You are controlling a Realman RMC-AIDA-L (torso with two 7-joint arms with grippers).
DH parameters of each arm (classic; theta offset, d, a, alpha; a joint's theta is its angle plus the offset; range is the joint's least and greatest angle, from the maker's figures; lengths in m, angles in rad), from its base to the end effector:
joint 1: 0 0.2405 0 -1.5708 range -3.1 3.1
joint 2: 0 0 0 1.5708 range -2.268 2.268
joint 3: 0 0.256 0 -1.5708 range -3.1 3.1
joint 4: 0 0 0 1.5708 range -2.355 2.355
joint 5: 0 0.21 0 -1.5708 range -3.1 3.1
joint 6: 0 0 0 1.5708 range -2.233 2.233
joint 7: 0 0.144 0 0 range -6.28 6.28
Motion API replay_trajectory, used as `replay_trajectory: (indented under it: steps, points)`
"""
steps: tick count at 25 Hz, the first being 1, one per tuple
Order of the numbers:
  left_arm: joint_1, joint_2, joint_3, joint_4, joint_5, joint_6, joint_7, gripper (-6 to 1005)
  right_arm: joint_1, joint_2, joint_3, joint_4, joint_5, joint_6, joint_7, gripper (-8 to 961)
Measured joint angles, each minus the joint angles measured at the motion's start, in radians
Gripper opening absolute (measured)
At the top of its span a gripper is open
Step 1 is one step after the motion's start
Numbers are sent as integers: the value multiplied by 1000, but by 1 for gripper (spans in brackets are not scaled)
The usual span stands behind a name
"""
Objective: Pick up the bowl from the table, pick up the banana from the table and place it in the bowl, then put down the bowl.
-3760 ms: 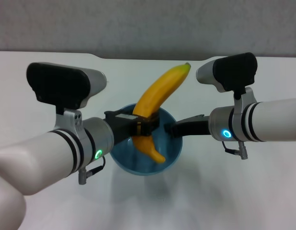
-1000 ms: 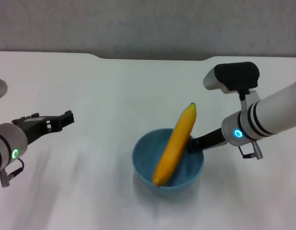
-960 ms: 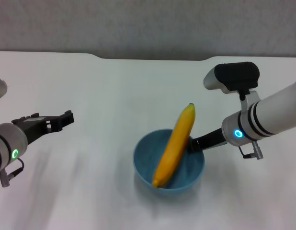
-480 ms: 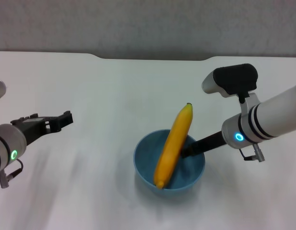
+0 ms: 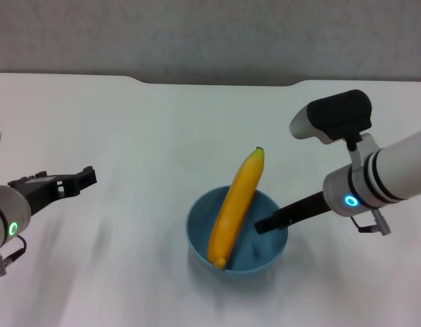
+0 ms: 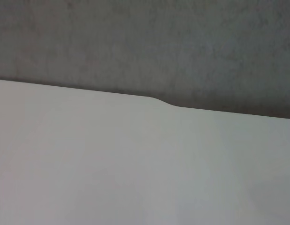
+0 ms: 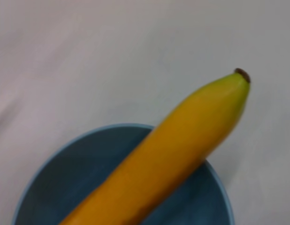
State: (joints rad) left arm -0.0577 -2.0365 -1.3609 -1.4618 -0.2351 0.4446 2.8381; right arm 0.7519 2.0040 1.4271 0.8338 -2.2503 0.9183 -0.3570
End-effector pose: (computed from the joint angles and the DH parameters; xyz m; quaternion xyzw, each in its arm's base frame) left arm -0.2590 0.3366 0.0077 -0.7129 -0.4798 -0.1306 0.4944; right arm 0.1955 0.3983 -0.0755 -0.8773 0.4227 -0.0705 0.2163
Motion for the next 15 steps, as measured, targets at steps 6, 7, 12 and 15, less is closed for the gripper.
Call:
replay_trajectory:
  steps: [6, 7, 12, 15]
  points:
    - [4, -1, -1, 0, -1, -2, 1, 896, -57, -1, 46, 100, -72, 58, 18, 825]
    - [9, 0, -1, 0, -1, -11, 1, 896, -95, -2, 64, 164, -88, 58, 16, 826]
    - [49, 2, 4, -12, 6, -79, 3, 896, -242, 0, 74, 367, -142, -20, -9, 827]
    - [72, 3, 4, -13, 13, -125, 3, 896, -296, 1, 67, 421, -139, -84, -33, 825]
